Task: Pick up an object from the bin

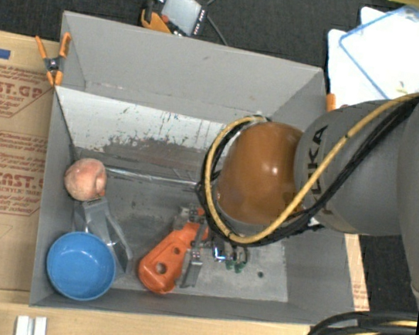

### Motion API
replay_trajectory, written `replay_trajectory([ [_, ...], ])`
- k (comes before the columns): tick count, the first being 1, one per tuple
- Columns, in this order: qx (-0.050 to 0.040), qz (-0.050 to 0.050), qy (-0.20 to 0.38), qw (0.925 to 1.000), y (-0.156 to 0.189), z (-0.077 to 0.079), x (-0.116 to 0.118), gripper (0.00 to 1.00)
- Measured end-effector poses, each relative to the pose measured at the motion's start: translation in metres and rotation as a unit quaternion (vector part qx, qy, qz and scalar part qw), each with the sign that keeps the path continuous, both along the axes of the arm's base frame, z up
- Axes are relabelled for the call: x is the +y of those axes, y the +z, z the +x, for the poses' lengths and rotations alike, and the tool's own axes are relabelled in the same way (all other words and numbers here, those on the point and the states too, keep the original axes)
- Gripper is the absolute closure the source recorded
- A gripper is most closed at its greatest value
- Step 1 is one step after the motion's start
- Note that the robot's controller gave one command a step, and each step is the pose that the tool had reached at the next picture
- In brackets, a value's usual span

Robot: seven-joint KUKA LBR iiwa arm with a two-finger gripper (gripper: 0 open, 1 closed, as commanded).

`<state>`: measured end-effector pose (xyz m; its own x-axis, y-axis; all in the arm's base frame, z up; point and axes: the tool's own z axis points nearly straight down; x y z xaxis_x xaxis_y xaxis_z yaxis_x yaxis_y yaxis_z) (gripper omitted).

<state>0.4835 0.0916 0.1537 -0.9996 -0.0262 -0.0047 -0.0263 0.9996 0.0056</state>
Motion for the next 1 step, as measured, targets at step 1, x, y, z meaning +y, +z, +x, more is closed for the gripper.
replay_trajectory([
  [1,0.0,-0.001,0.155,0.9879,-0.0752,0.0067,0.0486,0.0],
])
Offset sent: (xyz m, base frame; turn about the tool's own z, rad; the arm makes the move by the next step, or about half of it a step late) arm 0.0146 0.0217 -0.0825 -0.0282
